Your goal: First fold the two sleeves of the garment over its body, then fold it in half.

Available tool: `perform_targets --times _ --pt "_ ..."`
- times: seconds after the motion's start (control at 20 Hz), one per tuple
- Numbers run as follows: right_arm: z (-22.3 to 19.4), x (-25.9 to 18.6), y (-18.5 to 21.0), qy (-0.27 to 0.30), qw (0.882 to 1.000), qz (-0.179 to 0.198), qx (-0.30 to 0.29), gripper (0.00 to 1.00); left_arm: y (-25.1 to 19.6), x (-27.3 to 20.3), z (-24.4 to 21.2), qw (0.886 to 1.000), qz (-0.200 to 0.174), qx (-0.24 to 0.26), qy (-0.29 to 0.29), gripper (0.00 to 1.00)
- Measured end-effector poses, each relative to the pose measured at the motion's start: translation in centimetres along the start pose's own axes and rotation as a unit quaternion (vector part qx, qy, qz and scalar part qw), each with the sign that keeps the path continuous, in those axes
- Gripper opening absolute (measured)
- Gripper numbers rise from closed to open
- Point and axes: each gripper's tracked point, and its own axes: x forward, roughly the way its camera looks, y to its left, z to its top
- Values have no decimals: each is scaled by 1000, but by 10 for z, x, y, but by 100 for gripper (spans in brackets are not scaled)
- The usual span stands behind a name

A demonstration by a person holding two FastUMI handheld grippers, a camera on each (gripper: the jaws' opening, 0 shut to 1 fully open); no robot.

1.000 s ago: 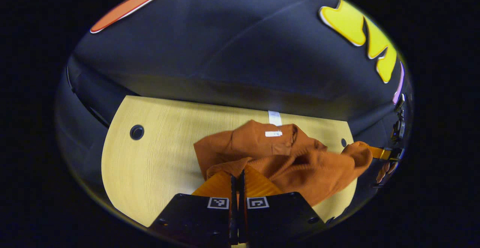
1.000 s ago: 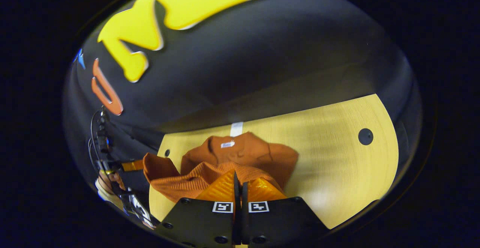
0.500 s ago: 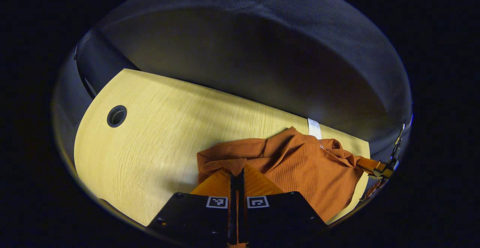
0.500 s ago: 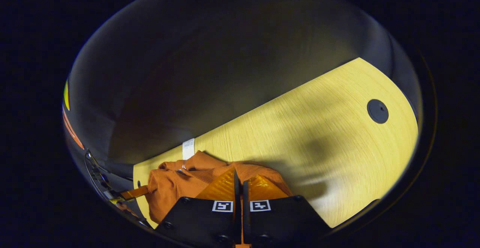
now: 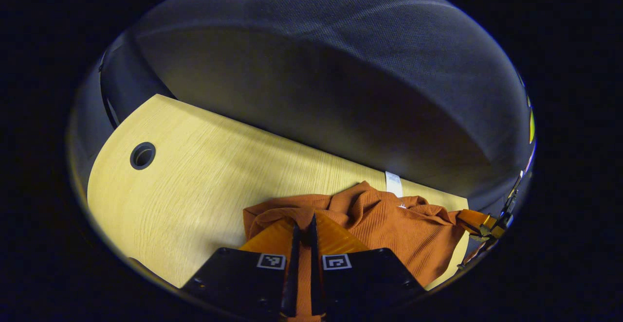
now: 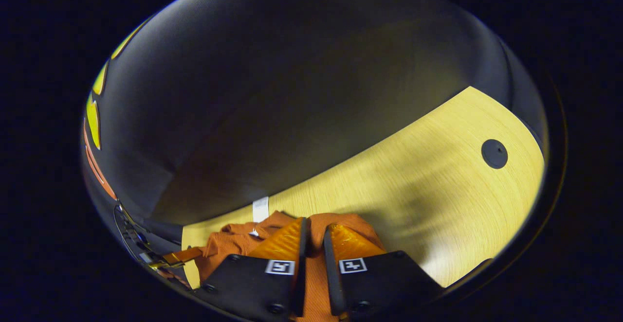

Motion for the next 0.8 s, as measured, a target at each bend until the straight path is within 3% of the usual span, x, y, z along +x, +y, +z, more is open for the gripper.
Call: perform_targets --times 0.05,0.1,0.15,0.3,0.4,0.45,0.5,0.8 --pt "3 -2 -3 -5 1000 -1 3 31 -4 5 4 1000 -6 -1 -4 17" --pt "3 -2 -3 -8 1000 -1 1 44 -9 8 5 1000 -15 -2 -7 27" --pt "7 -4 -2 -13 1000 3 1 44 -12 9 7 1000 -17 -1 -10 40" --pt "12 -3 6 -22 1000 16 -1 81 -27 15 5 999 -33 6 -8 75" --pt "16 -6 8 -28 999 19 -8 82 -25 20 6 999 -24 16 -15 98" --pt "19 -15 9 -29 999 17 -12 94 -28 18 9 999 -25 17 -19 97" --pt "19 -11 6 -33 999 13 -18 98 -31 15 11 999 -23 19 -22 98" --pt "21 -66 28 -60 991 6 -115 96 -22 -29 32 997 36 43 -59 99"
